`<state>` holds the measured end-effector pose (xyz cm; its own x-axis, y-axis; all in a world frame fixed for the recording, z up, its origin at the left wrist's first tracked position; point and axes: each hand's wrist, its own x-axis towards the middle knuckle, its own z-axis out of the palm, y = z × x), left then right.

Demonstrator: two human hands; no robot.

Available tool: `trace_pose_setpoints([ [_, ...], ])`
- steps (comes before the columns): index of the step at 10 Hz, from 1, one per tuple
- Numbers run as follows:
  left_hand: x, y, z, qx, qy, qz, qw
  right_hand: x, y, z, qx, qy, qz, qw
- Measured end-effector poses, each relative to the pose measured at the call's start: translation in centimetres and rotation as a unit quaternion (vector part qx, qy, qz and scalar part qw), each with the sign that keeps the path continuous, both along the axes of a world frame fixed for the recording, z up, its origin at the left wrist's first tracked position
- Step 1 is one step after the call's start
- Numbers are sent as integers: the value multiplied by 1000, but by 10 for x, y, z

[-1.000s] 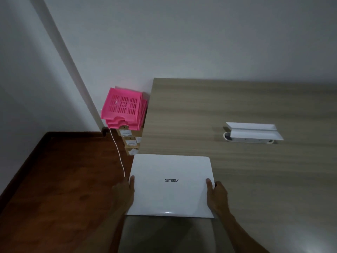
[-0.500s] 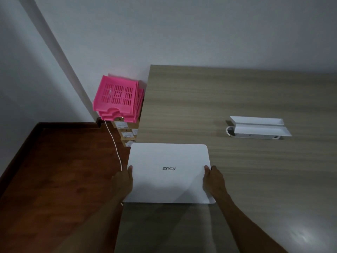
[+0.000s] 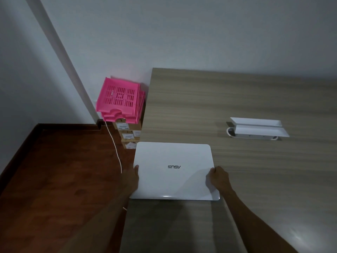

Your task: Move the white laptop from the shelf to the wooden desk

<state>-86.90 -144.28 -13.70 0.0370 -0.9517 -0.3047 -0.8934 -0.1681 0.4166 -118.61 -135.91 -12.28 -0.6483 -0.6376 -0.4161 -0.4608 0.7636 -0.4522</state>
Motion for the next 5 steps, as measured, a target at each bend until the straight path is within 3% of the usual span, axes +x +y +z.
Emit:
trace_pose_setpoints([
  [1, 0, 2, -4, -30, -7, 1, 1000, 0, 2, 1, -4, -6, -4, 1000],
  [3, 15, 5, 9, 77, 83, -55, 992, 20, 23, 18, -18, 3, 74, 997],
  [4, 19, 19, 38, 43, 67, -73, 994, 33, 43, 35, -44, 23, 146, 988],
  [5, 17, 52, 51, -66, 73, -82, 992, 48, 72, 41, -105, 38, 192, 975],
])
